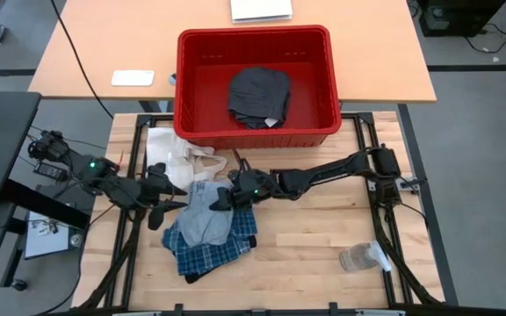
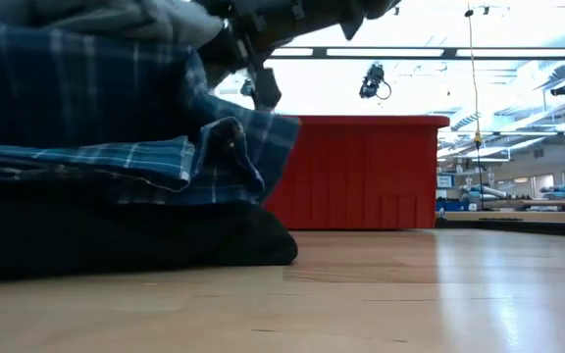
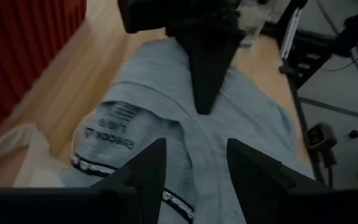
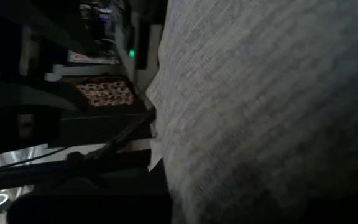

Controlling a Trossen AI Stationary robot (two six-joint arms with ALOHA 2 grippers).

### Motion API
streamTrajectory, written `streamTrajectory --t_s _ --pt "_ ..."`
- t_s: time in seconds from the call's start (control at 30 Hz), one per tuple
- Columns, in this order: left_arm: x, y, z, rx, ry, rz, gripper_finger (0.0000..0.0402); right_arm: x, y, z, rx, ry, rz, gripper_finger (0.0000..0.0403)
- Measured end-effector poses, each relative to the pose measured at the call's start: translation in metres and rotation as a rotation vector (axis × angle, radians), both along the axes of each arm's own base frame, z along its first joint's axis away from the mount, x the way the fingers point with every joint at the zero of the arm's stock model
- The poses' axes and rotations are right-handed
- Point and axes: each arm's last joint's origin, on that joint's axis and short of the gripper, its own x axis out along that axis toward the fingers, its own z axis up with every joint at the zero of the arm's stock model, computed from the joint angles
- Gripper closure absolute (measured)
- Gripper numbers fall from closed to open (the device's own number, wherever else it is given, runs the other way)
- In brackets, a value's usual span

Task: Fold laundry
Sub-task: Put the gray shirt into the red bin

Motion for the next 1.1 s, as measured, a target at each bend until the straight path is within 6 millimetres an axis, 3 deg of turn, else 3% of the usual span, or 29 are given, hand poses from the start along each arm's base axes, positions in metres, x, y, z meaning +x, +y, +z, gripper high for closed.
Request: streamTrajectory --t_s 0.2,0.6,0.73,0.93,1.1 --pt "-0.003 0.002 0.021 0.031 -0.058 -0.034 0.0228 -0.011 -0.005 0.02 -0.021 0.001 -0.003 0.0339" --pt "-0.003 0.002 0.022 0.058 -0.048 -0.032 0.0228 -0.019 0.007 0.001 -0.012 0.198 0.065 0.0339" --pt "-0.001 0.001 0.012 0.057 -0.022 -0.029 0.0228 -0.015 0.009 -0.018 0.03 0.259 0.154 0.0339" --pt "0.004 -0.003 -0.013 0.021 0.058 -0.041 0.0228 0.0 0.017 -0.068 0.1 0.316 0.282 0.0339" --pt "0.003 -0.005 -0.017 -0.046 0.081 -0.055 0.0228 0.003 0.018 -0.075 0.079 0.29 0.31 0.0313"
